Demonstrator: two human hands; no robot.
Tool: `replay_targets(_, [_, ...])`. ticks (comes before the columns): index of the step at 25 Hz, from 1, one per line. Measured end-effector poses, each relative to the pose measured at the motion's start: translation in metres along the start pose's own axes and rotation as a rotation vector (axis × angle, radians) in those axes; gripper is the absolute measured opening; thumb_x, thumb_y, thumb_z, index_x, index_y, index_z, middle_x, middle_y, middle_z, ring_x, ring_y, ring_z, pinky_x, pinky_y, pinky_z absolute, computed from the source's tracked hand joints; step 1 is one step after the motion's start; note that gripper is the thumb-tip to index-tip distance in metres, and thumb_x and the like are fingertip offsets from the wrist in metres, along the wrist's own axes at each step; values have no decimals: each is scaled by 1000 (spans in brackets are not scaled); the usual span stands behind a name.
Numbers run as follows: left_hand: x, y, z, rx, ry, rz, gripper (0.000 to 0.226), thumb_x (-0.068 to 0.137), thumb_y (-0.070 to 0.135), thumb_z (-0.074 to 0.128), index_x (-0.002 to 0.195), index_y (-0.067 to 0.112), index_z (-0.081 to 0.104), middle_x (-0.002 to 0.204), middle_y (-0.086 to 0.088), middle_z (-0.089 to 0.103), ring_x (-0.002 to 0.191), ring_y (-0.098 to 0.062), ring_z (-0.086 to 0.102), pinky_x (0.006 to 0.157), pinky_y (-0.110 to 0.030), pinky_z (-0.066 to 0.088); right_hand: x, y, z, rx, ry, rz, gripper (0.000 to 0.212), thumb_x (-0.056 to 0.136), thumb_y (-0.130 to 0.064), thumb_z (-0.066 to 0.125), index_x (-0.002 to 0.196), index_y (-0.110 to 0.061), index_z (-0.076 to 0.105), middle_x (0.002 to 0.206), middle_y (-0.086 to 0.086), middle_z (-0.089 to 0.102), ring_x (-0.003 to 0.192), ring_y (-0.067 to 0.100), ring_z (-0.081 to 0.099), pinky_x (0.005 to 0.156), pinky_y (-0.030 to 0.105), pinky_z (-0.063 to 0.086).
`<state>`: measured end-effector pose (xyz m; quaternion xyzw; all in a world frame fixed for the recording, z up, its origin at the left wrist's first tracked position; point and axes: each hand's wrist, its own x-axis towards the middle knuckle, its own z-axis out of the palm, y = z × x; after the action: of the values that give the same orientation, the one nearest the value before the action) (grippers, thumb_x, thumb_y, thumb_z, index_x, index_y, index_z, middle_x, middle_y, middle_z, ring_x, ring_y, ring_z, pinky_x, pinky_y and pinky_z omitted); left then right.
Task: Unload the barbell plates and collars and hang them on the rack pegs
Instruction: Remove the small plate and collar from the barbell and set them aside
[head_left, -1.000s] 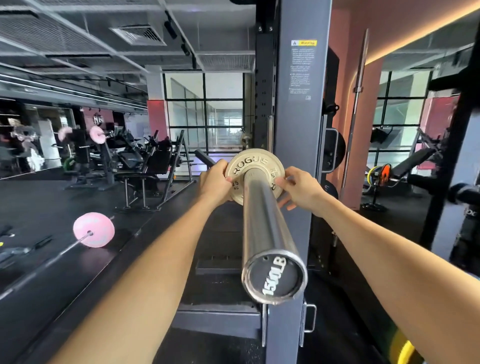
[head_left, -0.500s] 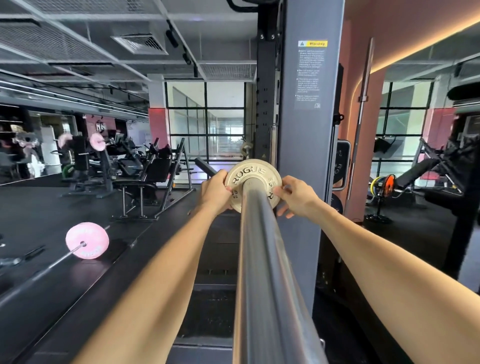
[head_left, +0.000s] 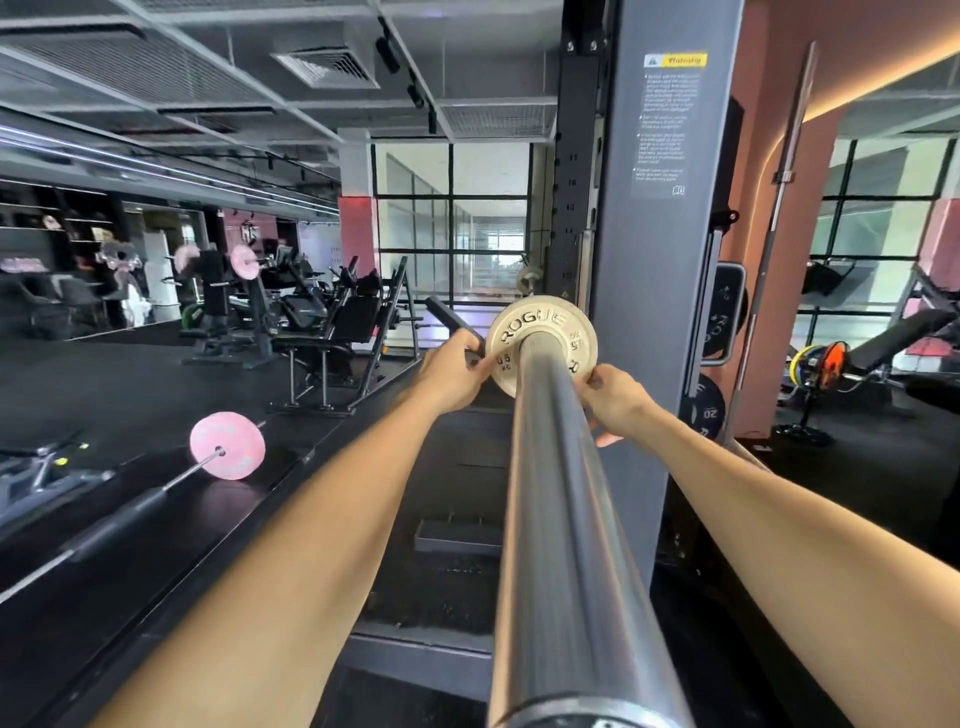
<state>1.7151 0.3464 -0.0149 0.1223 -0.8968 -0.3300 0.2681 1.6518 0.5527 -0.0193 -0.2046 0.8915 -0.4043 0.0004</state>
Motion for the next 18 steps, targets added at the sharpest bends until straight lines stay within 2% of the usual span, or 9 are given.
replay_targets(2, [-18,-14,-17,33,5,-43,35,90,48,60,115,26,53,105,-2,63,101,-23,58,91,-38,49,-13,-2,20,-31,-70,3,25,97,-20,49,112,-2,57,100,14,64,77,22,58,58,27,53])
replay_targets(3, [-25,-22,-28,33,-3,-59,37,88,49,61,116,26,53,107,-2,63,104,-23,57,93,-38,48,-22,-6,32,7,-103,7,17,98,-15,49,112,-8,56,99,9,63,74,16,58,59,24,50])
replay_targets(4, [-34,-30,-42,38,-22,-71,38,87,49,62,116,27,52,111,-3,62,107,-24,56,94,-38,47,-33,-9,45,67,-128,16,12,97,-17,53,109,-15,53,92,1,61,67,6,60,58,21,51])
replay_targets(5, [-42,-40,-58,48,-42,-82,39,87,50,63,117,28,52,115,-3,61,109,-24,56,96,-38,46,-36,-7,65,78,-145,3,20,94,-25,60,110,-17,52,88,-6,59,63,0,61,60,20,53])
replay_targets(7, [-62,-59,-94,62,-58,-88,40,85,50,64,118,29,53,121,-3,59,112,-22,55,97,-38,45,-42,-18,101,39,-91,-60,44,86,-42,67,120,-18,51,93,-7,57,75,9,59,76,27,52])
replay_targets(9, [-82,-80,-129,82,-57,-90,39,84,49,66,115,29,54,121,-3,60,109,-21,57,94,-35,44,-50,-48,127,52,-111,-107,46,88,-44,63,124,-21,46,100,0,56,84,19,53,76,30,43])
replay_targets(11, [-104,-107,-167,107,-52,-103,37,83,50,67,111,30,54,118,-3,61,105,-21,57,87,-32,42,-77,-92,145,118,-131,-118,54,87,-46,62,130,-19,44,105,3,58,87,22,57,76,33,46])
replay_targets(15, [-134,-161,-214,141,-53,-159,44,80,54,67,116,31,55,119,-2,61,112,-23,55,96,-36,44,-100,-134,193,66,-175,-163,60,91,-44,58,139,-13,41,132,4,53,124,23,50,101,31,40])
replay_targets(18, [-146,-198,-221,131,-62,-205,43,78,55,67,114,35,55,120,-1,62,117,-23,53,101,-40,44,-104,-147,230,7,-258,-142,67,91,-50,56,145,-17,36,149,6,42,135,24,42,111,36,35])
